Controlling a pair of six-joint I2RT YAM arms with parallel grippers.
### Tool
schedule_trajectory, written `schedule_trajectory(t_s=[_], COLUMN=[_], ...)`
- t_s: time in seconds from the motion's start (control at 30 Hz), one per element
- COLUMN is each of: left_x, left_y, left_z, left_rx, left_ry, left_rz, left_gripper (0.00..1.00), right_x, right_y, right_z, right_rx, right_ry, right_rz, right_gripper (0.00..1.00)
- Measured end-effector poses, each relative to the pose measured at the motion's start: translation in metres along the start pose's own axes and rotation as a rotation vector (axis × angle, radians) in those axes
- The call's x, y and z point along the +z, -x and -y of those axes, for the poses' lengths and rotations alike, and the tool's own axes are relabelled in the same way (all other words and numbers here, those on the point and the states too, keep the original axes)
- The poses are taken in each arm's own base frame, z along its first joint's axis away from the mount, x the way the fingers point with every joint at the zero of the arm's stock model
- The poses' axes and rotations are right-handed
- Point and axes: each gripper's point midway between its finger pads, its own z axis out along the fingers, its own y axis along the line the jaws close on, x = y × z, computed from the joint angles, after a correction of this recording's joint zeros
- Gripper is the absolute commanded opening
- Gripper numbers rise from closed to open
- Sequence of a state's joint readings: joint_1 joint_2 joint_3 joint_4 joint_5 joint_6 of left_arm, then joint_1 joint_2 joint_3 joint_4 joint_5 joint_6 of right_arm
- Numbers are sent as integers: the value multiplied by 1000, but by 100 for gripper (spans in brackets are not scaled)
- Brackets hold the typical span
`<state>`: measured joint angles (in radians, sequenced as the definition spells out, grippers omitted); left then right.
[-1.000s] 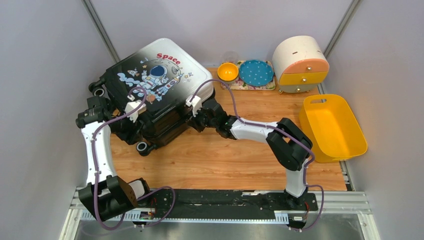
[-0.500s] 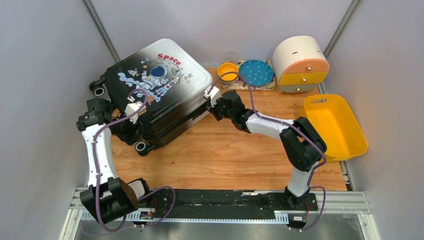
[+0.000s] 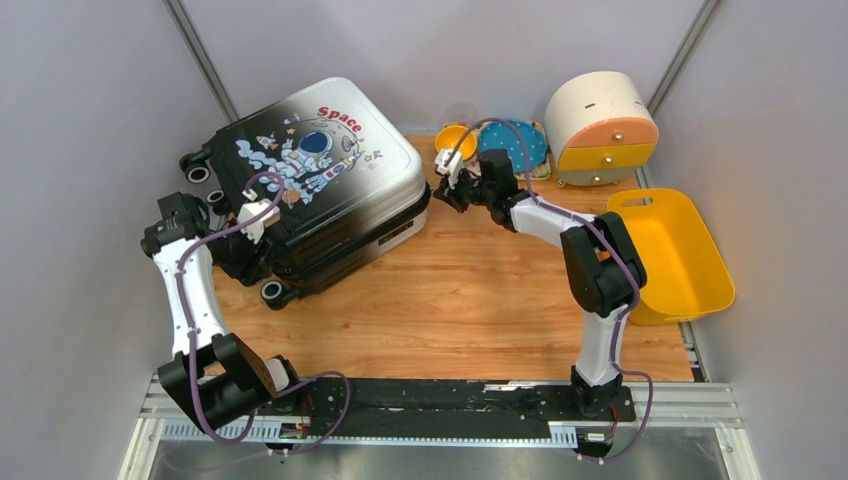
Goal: Open, take out, and arrange the luggage
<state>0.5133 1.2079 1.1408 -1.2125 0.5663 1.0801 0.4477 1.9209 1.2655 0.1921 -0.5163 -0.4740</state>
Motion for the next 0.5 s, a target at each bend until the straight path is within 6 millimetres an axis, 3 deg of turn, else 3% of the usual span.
schedule_trajectory(t_s=[0.5], left_x=[10], left_y=[11], left_z=[-41], left_rx=[81], left_ry=[96], left_rz=[50], left_gripper=[0], right_x=[65], right_y=[15], right_z=[54], right_rx=[-10], right_ry=[145], right_rz=[173], right_gripper=[0])
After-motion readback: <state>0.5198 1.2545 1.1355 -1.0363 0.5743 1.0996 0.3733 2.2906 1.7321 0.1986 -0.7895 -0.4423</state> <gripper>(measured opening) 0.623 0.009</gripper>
